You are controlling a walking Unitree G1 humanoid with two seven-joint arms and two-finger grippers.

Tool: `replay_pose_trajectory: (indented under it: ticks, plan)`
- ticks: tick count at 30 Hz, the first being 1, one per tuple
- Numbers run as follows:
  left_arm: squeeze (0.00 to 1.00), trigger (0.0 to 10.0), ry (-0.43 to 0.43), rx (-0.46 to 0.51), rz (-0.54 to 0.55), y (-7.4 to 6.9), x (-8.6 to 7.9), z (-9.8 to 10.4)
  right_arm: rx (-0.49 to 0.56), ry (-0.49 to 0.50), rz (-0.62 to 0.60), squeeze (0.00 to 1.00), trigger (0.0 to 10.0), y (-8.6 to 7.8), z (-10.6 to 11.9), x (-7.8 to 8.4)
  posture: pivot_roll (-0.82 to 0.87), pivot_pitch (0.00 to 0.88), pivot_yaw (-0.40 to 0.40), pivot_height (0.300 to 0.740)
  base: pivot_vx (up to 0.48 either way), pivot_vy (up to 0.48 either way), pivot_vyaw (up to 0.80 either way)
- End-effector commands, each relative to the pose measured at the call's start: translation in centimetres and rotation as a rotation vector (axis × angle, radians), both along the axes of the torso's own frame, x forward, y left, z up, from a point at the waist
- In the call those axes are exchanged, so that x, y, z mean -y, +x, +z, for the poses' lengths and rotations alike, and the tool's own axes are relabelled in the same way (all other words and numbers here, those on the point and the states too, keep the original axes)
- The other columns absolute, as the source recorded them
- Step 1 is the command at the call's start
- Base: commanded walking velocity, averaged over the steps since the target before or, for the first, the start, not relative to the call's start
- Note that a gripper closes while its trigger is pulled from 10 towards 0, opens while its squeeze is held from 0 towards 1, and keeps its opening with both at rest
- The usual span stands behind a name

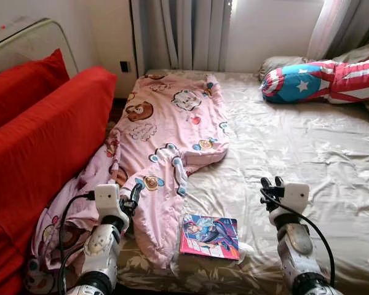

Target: Clean up the room

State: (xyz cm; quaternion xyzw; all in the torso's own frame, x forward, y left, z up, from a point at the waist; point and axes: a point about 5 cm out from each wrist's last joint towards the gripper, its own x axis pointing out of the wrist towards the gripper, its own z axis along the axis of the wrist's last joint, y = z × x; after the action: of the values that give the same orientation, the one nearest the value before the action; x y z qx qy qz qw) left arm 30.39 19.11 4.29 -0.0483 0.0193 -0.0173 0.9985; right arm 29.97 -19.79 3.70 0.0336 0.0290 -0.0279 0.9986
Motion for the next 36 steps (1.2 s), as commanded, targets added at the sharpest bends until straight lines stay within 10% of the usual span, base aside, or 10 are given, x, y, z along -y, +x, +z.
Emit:
replay_pose_trajectory:
  ticks: [1, 13, 36]
  plan:
    - [0.0, 10.0, 0.004, 0.02, 0.005, -0.2, -0.5, 0.2, 0.013, -0.002, -0.011, 0.0, 10.0, -0.5, -0.2, 0.1, -0.03, 0.0, -0.026, 0.74, 0.0, 0.0, 0.0]
    - [0.0, 10.0, 0.043, 0.04, -0.043, -2.7, -1.5, -0.3, 0.023, -0.058, 0.024, 0.0, 10.0, -4.2, -1.8, 0.3, -0.04, 0.0, -0.012, 0.74, 0.0, 0.0, 0.0]
    - [0.0, 10.0, 0.028, 0.049, -0.058, -3.2, -0.9, 0.7, -0.012, -0.053, -0.053, 0.0, 10.0, -5.8, -1.4, 0.3, -0.08, 0.0, -0.016, 0.72, 0.0, 0.0, 0.0]
